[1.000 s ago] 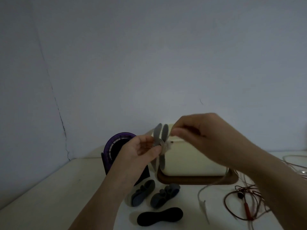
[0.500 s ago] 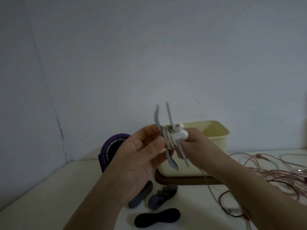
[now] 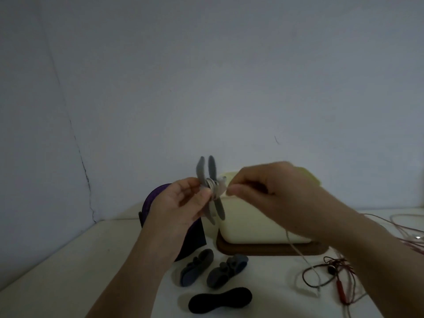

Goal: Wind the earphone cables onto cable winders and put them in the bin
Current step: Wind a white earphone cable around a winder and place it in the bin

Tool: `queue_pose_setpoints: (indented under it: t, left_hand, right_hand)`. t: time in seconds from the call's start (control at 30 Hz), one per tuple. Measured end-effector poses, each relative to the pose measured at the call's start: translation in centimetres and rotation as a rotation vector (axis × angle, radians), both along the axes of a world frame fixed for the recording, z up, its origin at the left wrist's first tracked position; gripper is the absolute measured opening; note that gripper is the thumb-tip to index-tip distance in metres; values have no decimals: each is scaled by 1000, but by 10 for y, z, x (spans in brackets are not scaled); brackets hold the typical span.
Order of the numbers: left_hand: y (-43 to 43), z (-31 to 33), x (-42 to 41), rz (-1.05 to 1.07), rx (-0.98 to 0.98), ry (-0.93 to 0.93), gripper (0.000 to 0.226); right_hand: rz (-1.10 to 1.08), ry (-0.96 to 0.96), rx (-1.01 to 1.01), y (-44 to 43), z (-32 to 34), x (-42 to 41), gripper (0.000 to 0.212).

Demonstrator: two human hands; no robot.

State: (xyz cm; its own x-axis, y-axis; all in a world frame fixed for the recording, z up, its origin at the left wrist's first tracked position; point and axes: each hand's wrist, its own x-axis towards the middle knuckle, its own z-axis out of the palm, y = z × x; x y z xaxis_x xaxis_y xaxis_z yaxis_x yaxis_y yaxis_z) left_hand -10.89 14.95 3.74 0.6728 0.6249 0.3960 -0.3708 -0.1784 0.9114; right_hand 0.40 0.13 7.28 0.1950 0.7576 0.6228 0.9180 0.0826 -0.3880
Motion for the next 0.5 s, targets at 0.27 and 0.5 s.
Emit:
queue_pose_setpoints:
  t: [0.27,0.5]
  left_hand:
    - [-13,-2,-3,-369,57,244,34]
    - [-21,4,-6,-656,-165,63,55]
  right_hand:
    - [51,185,227,-9,5,24,41]
    - [355,568,93,15,-20,25,23]
